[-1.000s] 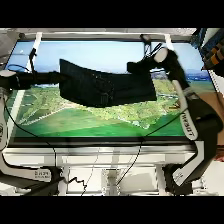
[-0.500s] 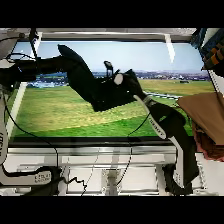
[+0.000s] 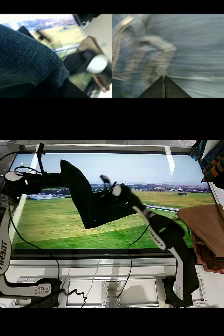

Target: Fold the clothes and pants, and hang the long-sleeved shirts on hangers.

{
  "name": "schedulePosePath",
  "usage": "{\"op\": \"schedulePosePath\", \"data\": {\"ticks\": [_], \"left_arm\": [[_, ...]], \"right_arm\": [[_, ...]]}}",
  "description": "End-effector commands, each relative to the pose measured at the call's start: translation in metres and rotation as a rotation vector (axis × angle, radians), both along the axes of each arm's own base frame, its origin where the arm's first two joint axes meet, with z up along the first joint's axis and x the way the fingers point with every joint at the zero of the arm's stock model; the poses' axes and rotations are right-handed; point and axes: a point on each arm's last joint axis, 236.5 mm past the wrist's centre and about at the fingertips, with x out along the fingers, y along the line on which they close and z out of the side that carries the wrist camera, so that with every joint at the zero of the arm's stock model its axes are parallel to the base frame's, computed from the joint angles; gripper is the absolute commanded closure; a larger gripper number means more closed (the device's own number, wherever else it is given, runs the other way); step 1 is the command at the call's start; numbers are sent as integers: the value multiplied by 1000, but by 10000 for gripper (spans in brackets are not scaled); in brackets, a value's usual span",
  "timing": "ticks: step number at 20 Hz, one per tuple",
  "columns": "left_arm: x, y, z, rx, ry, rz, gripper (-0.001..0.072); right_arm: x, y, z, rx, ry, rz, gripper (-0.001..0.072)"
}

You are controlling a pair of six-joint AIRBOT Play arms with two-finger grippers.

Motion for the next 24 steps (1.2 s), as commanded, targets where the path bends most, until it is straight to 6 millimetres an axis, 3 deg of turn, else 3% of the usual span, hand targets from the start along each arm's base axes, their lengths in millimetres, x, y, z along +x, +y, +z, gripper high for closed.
{"op": "schedulePosePath", "data": {"ticks": [1, 3, 5, 7, 9, 10, 12, 13, 15, 16, 18, 21, 24], "left_arm": [[23, -10, -24, 41, -1, 69, 668], [35, -41, -25, -39, 15, 101, 667], [40, -85, -24, -111, 14, 113, 667], [29, -132, -27, -118, -35, 71, 667], [23, -167, -40, -84, -50, 84, 659], [25, -176, -46, -65, -56, 117, 555], [21, -193, -54, -43, -62, 135, 99], [17, -198, -54, -44, -62, 123, 12], [18, -196, -51, -46, -65, 127, 12], [23, -188, -49, -48, -69, 141, 12], [33, -167, -39, -63, -75, 155, 13], [39, -130, -19, -102, -79, 133, 13], [32, -102, -9, -163, -23, 72, 15]], "right_arm": [[22, -85, 23, -39, 49, -55, 689], [39, -135, 60, -27, 20, -127, 688], [50, -174, 95, -15, -26, -189, 688], [56, -204, 123, -8, -73, -241, 688], [59, -223, 140, -7, -99, -272, 687], [58, -227, 142, -9, -97, -276, 687], [51, -232, 137, -32, -71, -262, 684], [48, -235, 133, -60, -76, -231, 649], [43, -237, 130, -101, -102, -163, 365], [45, -241, 128, -117, -108, -166, 280], [51, -252, 121, -171, -130, -175, 253], [55, -261, 88, -189, -73, -179, 245], [55, -262, 43, -138, 35, -189, 121]]}}
